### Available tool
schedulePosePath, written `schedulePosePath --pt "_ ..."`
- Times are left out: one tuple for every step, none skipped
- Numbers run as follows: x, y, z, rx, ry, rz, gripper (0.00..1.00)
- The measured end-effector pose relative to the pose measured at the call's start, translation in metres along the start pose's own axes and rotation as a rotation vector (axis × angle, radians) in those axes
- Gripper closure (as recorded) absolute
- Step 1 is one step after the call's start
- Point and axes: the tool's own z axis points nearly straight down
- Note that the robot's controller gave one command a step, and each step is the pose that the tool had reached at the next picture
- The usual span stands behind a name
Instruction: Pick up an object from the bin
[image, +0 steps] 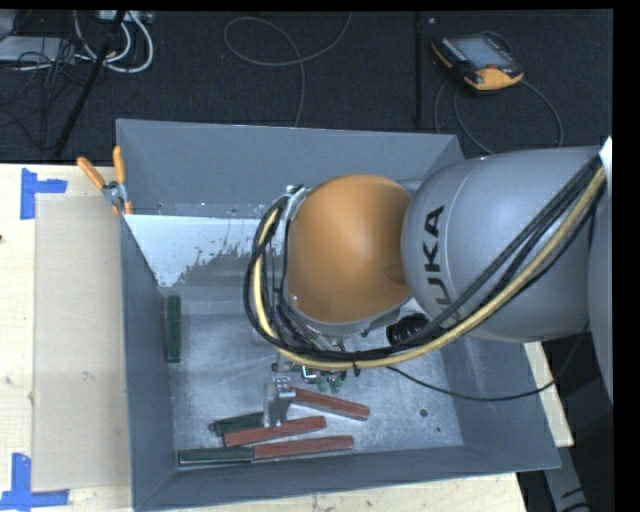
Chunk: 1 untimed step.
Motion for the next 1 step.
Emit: schedulePosePath --pt "-0.0018 -0.0010 -0.0042 -0.001 -0.007 0.004 0.00"
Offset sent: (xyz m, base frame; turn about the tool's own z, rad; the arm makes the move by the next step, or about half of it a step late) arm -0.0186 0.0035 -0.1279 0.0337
